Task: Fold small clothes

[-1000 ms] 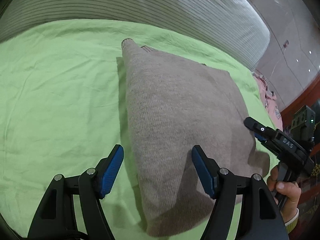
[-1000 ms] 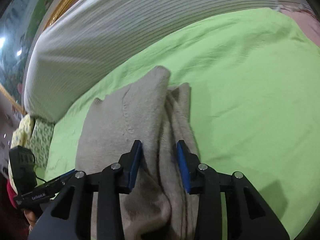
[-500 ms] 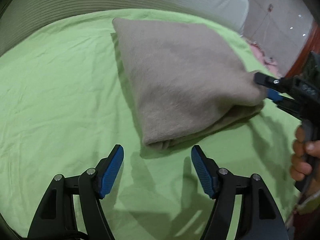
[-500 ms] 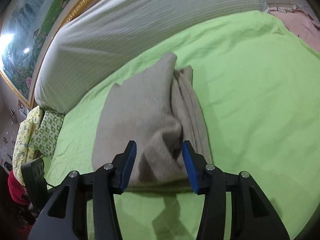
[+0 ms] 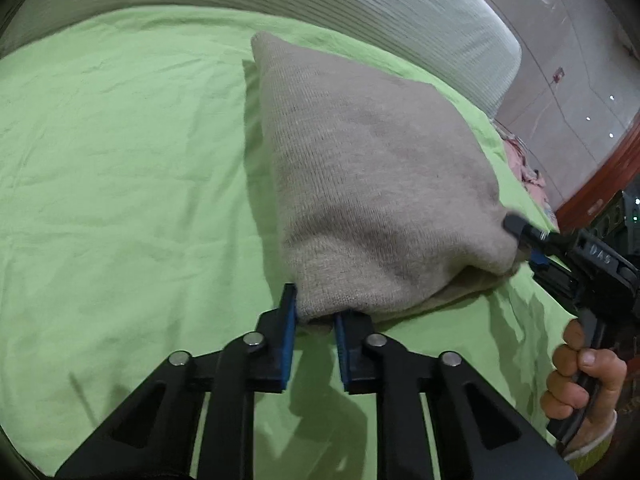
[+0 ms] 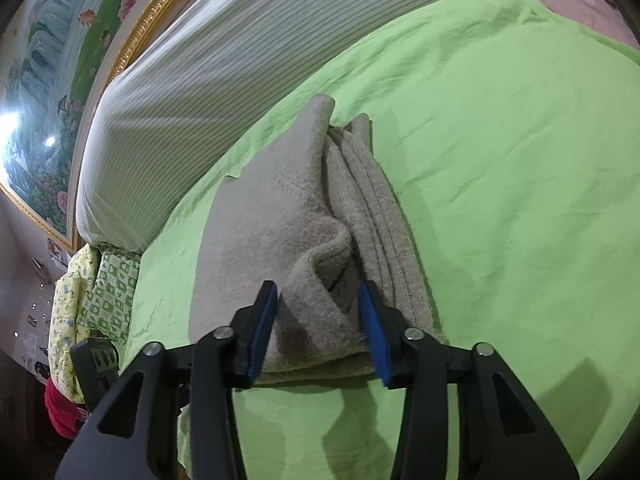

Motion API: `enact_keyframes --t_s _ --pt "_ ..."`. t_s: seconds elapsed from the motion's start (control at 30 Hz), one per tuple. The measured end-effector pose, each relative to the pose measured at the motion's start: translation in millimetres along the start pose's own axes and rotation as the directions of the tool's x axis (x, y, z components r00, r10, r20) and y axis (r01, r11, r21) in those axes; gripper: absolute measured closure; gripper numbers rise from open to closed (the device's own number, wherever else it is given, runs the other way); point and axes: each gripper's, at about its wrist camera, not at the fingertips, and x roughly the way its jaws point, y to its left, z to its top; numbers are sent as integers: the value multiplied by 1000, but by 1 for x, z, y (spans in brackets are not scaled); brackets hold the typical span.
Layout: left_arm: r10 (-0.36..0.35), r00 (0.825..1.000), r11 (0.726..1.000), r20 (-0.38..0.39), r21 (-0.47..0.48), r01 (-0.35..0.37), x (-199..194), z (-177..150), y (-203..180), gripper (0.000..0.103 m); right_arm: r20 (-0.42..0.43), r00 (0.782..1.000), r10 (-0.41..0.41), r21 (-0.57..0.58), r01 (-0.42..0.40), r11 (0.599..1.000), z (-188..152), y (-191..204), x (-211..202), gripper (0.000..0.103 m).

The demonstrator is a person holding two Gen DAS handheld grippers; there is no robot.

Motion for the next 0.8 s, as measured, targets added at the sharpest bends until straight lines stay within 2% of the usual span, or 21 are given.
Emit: enact_keyframes --t_s 0.03,0.13,0.2,0.3,0.4,0.6,0.63,0.7,0.73,0.77,0.8 --pt "9 1000 1000 25 1 -9 -4 1 -2 92 -15 1000 17 5 -17 1000 1 0 2 95" --pt "16 997 1000 77 12 -17 -18 -2 -7 94 35 999 24 0 -24 1000 5 2 -11 95" --pt "20 998 1000 63 22 -22 -16 -7 -6 95 56 998 12 8 -13 1000 5 -3 -19 96" --pt "41 999 999 26 34 -42 -2 -16 0 96 12 999 -50 0 50 999 -4 -15 -6 96" --pt "46 999 998 16 47 -47 3 -20 3 96 -13 998 -60 -5 60 998 -14 -22 2 97" --pt "12 999 992 -30 127 -8 -13 -15 3 91 -36 995 -96 -56 93 994 -8 -12 0 97" --pt "1 1000 992 -28 127 3 -18 -14 4 88 -36 993 -110 -77 107 991 -8 -8 -1 97" --pt "-23 999 993 -24 112 25 -29 -11 11 72 -49 990 -135 -121 128 984 -6 -2 -2 96" --pt "-24 1000 994 -16 105 25 -33 -7 14 56 -64 985 -158 -143 147 979 -5 2 -1 95" --pt "-13 1000 995 3 98 13 -39 -3 18 46 -58 982 -180 -152 170 974 -4 4 -3 93" --pt "-5 1000 996 11 88 4 -38 3 23 43 -36 979 -200 -154 193 969 -1 8 -8 89"
